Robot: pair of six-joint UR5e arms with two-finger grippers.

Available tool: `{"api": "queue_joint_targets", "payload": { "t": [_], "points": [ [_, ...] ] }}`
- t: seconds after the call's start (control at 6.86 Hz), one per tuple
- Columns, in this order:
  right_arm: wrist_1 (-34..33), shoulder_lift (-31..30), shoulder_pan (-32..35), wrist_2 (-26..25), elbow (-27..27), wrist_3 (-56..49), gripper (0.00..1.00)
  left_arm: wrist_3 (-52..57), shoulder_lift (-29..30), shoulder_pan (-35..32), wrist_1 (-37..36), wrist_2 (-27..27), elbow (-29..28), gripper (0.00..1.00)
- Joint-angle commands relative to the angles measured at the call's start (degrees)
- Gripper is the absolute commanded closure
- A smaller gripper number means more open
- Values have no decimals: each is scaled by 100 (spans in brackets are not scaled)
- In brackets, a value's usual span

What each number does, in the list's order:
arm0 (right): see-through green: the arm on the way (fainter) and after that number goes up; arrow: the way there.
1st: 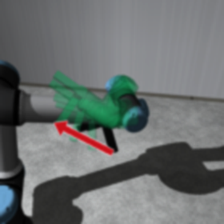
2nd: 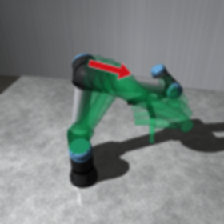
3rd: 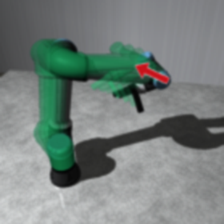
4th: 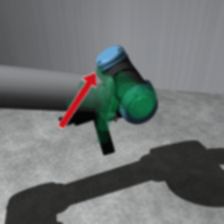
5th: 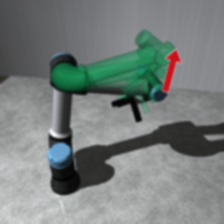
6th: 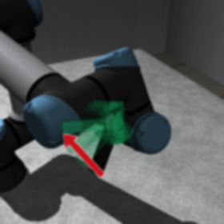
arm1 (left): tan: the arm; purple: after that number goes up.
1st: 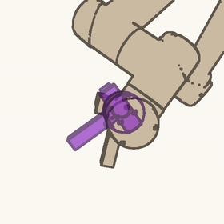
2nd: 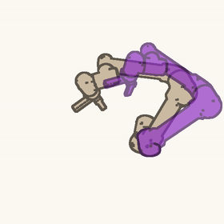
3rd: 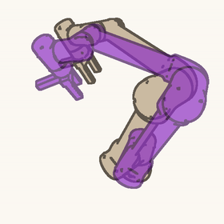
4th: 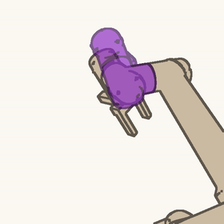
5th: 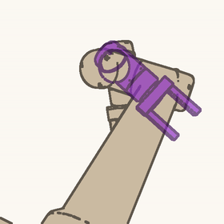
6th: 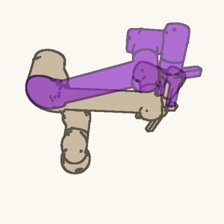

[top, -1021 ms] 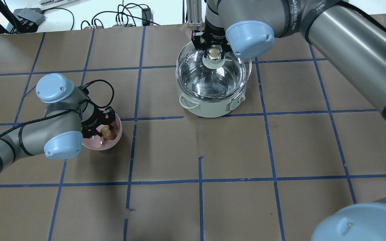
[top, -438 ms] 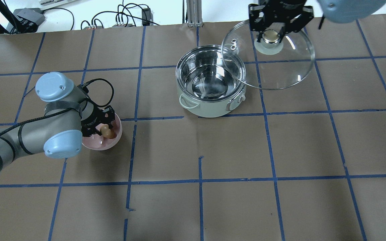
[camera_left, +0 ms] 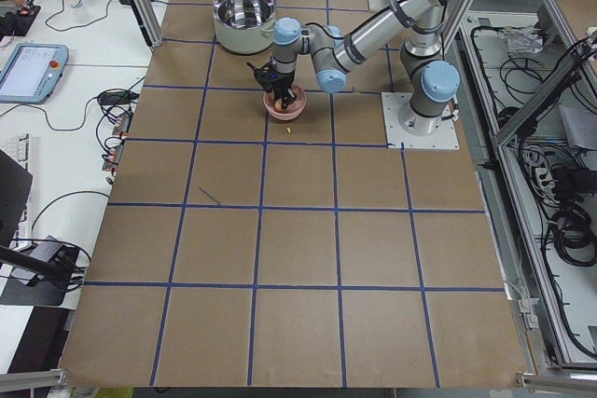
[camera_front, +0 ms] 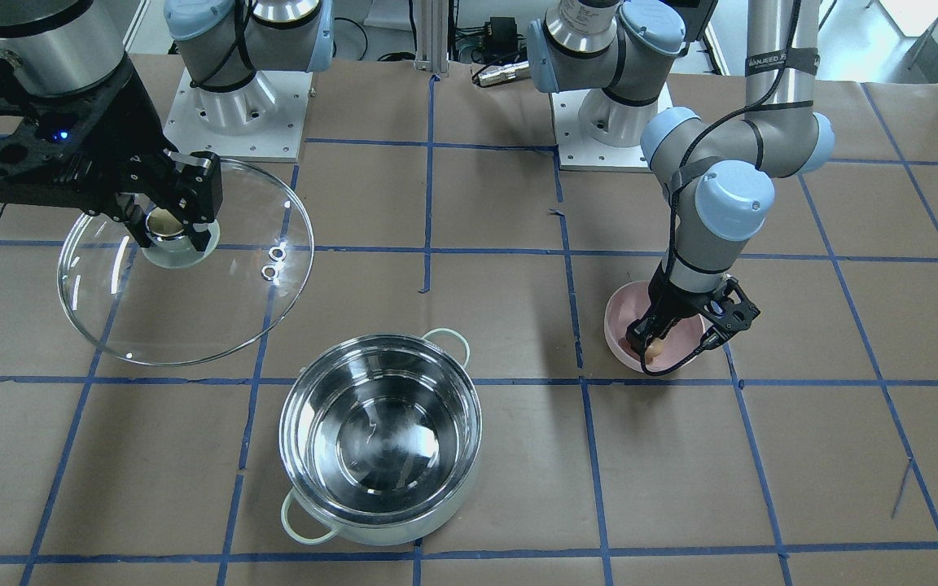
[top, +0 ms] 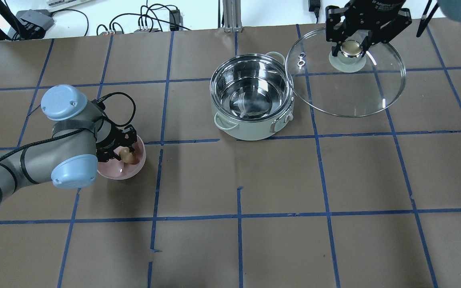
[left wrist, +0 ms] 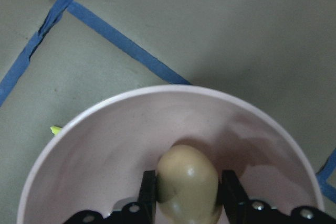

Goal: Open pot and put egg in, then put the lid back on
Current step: 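Lift the glass lid off the pot with the right gripper, moving it aside, then lift the egg from the bowl with the left gripper and carry it over the pot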

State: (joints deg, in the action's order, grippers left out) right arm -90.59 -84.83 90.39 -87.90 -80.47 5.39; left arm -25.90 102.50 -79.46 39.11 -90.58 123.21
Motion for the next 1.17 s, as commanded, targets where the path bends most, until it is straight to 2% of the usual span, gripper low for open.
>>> {"api": "queue_joint_targets", "payload": {
  "t": [0.0,0.44,0.73,1.02],
  "points": [
    [-28,-16,-13,36,-101,-55,69,14,-124,-35,96,-21,-156,95],
    [15,-16,-66,10,-109,-64,69,-3,-318,-367,1157,6,-875,95],
    [-2,1,-74,19,-109,-82,69,-309,-362,-893,1746,14,-1577,95],
    [24,10,-363,19,-136,-414,69,-319,-249,-1569,1959,154,-2141,95]
  ]
}}
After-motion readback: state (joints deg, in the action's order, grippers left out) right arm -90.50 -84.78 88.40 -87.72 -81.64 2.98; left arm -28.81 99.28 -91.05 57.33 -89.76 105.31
